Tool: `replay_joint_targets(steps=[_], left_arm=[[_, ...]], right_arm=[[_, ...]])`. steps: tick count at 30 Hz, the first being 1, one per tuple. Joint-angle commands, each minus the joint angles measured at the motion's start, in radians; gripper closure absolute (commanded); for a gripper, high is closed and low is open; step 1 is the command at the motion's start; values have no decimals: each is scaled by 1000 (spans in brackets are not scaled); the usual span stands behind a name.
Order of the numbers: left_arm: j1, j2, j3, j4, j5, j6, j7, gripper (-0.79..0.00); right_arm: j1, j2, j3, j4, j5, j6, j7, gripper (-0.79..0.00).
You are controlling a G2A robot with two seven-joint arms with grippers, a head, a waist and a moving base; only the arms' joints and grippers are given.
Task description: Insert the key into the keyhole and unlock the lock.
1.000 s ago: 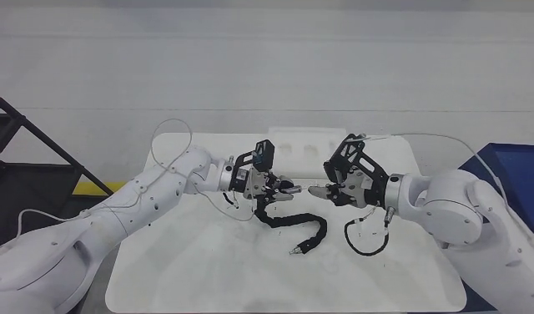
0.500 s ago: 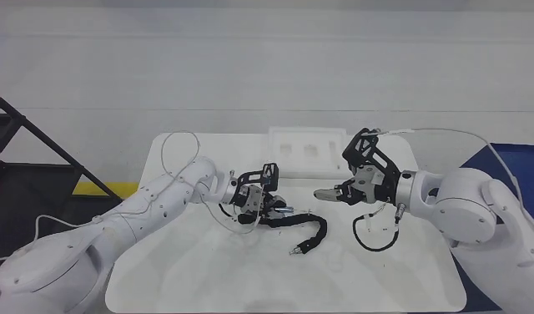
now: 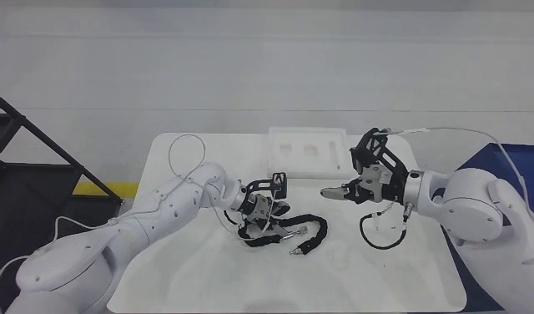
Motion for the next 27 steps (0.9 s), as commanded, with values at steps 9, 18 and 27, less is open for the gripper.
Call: replay_joint_targets(steps=[9, 18, 27], left_arm=[[-145, 57, -27, -41, -54, 0, 199, -785], [-285, 103, -46, -60, 15, 0, 368, -785], [-384, 115, 0, -44, 92, 0, 500, -785]], right_arm=[[80, -8, -23, 164, -18, -254, -59, -785], [244, -28, -82, 326, 71, -409, -80, -785], [443, -49, -171, 448, 194, -450, 47, -785]])
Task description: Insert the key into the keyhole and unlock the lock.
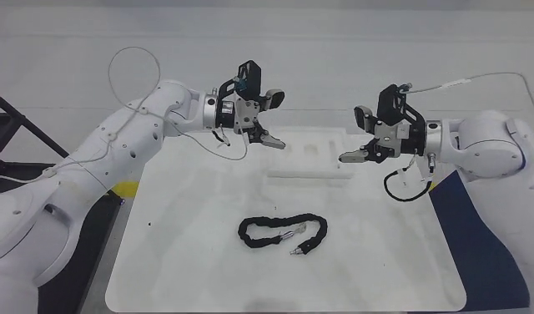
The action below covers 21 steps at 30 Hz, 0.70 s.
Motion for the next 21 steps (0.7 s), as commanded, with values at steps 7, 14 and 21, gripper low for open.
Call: replay_joint_targets(steps=[7, 14, 21], left_arm=[[-15, -8, 1, 13, 10, 0, 34, -785], [-15, -8, 1, 13, 10, 0, 34, -784], [-15, -8, 1, 13, 10, 0, 34, -784]], right_arm=[[117, -17, -51, 84, 16, -20, 17, -785], [117, -17, -51, 84, 16, -20, 17, -785], [117, -17, -51, 84, 16, -19, 17, -785]])
